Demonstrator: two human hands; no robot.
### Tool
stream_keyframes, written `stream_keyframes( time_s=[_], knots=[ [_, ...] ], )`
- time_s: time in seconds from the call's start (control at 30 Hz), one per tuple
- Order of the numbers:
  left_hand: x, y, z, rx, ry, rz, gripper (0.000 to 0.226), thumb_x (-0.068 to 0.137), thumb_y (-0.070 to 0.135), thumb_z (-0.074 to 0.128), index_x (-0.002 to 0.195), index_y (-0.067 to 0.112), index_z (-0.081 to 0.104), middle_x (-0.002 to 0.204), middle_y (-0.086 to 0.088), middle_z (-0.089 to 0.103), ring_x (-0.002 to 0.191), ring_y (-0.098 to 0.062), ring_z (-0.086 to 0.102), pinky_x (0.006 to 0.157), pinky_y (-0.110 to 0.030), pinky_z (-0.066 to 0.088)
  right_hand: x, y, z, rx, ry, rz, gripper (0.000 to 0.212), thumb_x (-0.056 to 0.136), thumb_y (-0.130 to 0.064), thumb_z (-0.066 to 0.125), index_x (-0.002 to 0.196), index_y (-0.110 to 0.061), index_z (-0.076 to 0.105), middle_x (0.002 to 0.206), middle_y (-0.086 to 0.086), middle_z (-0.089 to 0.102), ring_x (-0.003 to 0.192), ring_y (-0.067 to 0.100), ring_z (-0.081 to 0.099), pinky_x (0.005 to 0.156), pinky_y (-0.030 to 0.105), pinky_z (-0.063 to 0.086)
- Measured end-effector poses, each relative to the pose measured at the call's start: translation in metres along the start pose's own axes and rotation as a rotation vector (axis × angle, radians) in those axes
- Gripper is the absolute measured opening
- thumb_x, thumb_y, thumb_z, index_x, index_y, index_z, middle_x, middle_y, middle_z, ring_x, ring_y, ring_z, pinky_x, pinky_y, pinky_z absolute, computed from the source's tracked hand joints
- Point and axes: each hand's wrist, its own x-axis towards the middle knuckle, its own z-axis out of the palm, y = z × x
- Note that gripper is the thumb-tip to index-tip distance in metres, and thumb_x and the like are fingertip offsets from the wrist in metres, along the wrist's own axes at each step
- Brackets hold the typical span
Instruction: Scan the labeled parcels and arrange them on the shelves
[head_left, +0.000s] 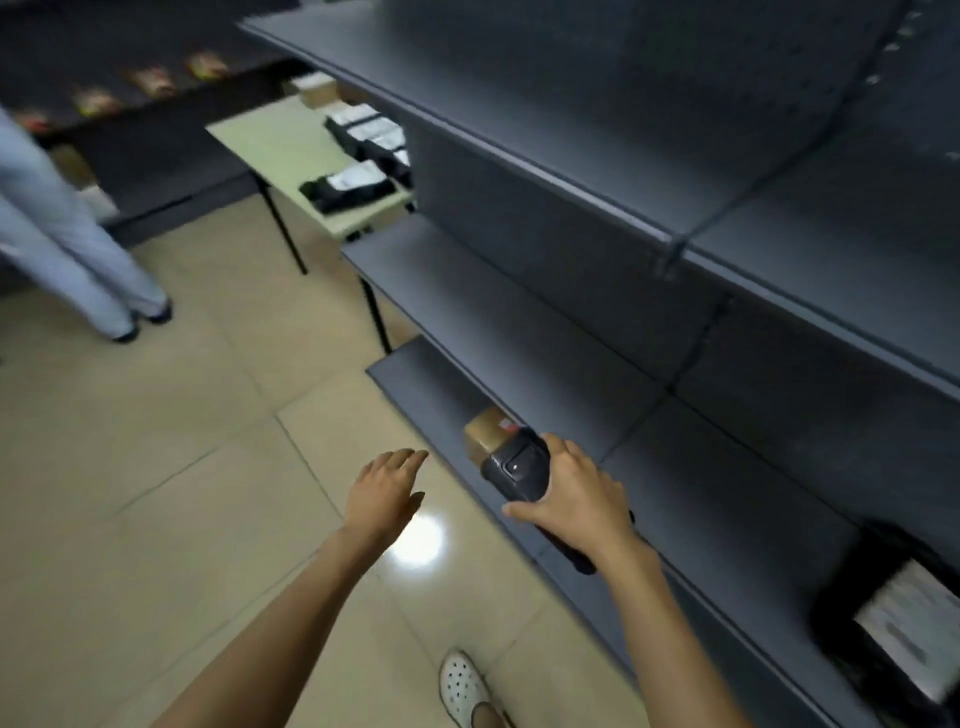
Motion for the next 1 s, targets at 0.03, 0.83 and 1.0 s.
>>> stream_keyframes(
  time_s=[0.03, 0.83, 1.0],
  knots=[
    [0.0, -0.025, -0.01, 0.002, 0.035, -0.03, 0.06, 0.088, 0.026, 0.068, 0.142, 0.018, 0.047, 0.138, -0.005, 0.055, 0.124, -0.029, 0.052, 0.1, -0.039, 0.043, 0.013, -0.023, 0.005, -0.007, -0.007, -0.041, 0.1, 0.067, -0.057, 0.082, 0.149, -0.025, 0.034, 0.144, -0.001, 0.049, 0.126, 0.025, 0.054, 0.093, 0.038, 0.046],
    [0.118, -0.431, -0.11, -0.028, 0.162, -0.435, 0.055, 0.084, 0.018, 0.071, 0.136, 0.015, 0.054, 0.127, -0.005, 0.061, 0.116, -0.031, 0.057, 0.093, -0.04, 0.046, 0.357, -0.422, 0.094, -0.139, -0.168, -0.458, 0.087, 0.059, -0.062, 0.08, 0.133, -0.03, 0.047, 0.126, -0.006, 0.059, 0.11, 0.021, 0.061, 0.089, 0.04, 0.051],
    [0.187, -0.517, -0.141, -0.034, 0.16, -0.465, 0.054, 0.075, 0.005, 0.07, 0.128, 0.013, 0.061, 0.116, -0.007, 0.066, 0.104, -0.033, 0.063, 0.083, -0.04, 0.05, 0.443, -0.503, 0.091, -0.081, -0.145, -0.498, 0.084, 0.059, -0.059, 0.082, 0.13, -0.029, 0.049, 0.12, -0.007, 0.058, 0.108, 0.02, 0.06, 0.09, 0.045, 0.052]
  ],
)
